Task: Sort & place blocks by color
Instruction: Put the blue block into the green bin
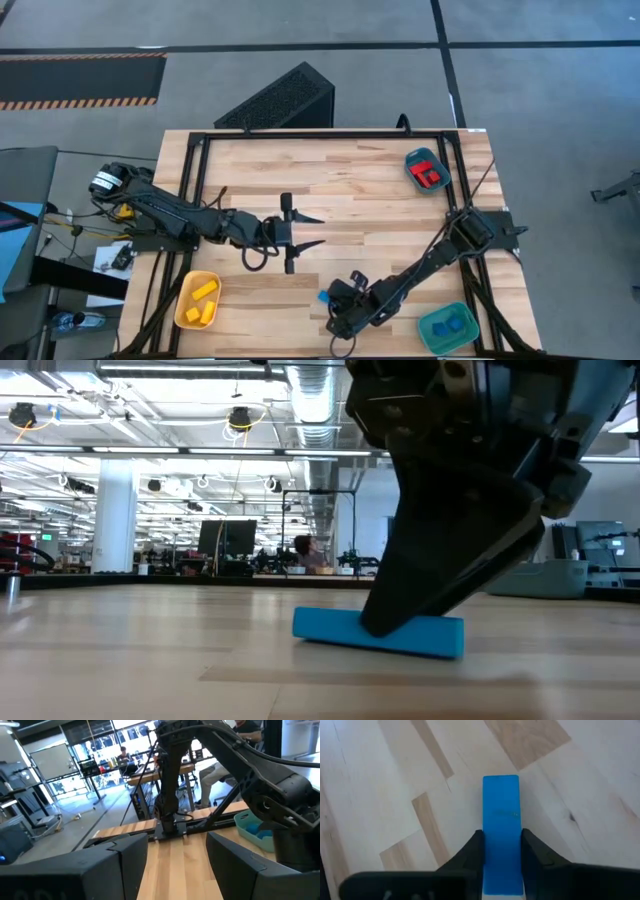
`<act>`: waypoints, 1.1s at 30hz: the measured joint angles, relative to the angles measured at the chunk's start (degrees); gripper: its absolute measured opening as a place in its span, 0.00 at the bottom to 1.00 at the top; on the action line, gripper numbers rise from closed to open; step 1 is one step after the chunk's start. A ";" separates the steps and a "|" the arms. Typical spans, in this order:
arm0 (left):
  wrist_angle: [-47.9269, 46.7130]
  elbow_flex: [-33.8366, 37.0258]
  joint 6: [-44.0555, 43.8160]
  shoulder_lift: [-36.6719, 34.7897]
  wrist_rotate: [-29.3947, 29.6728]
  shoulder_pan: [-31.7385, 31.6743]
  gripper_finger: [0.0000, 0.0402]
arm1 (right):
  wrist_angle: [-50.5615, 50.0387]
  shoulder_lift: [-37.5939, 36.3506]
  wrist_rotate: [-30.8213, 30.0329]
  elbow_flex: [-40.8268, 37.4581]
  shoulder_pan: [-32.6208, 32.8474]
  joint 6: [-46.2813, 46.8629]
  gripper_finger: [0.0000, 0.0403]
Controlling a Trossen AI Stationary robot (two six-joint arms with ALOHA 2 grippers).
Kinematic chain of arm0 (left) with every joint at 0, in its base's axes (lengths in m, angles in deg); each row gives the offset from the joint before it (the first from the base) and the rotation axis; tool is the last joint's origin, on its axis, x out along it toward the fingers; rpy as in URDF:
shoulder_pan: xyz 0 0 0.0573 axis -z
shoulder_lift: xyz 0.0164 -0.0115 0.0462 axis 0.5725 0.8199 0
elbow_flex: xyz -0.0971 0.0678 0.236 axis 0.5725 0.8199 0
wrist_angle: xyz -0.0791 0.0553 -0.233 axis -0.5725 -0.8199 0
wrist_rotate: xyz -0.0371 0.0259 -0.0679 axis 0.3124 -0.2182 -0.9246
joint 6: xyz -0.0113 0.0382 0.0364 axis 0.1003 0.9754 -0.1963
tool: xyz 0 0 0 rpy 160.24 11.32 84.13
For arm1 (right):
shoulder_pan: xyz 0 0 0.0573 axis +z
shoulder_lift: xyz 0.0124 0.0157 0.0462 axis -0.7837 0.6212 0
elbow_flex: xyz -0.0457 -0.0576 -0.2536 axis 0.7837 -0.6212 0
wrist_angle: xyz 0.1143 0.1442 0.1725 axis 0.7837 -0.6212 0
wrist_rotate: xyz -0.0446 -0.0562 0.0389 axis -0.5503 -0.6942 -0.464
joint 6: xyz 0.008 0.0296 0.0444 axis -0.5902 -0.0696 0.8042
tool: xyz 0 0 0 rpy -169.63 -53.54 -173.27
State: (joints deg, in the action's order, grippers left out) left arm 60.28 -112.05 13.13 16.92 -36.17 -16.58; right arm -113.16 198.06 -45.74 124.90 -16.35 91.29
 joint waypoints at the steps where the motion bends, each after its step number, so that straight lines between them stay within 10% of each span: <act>1: 0.01 0.00 -0.01 0.00 0.00 0.00 0.48 | -0.08 -0.01 0.01 -0.02 0.17 0.02 0.21; 13: -0.36 0.00 -2.62 0.00 -0.02 0.74 0.48 | -8.63 -3.66 0.84 3.41 5.85 -0.55 0.21; 33: -0.40 0.00 -3.82 0.00 0.00 0.72 0.48 | -20.45 -16.95 -2.68 3.54 25.59 23.40 0.21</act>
State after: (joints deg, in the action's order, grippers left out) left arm 59.88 -112.05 9.30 16.92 -36.17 -15.86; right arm -133.61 181.11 -48.42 128.44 9.25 114.68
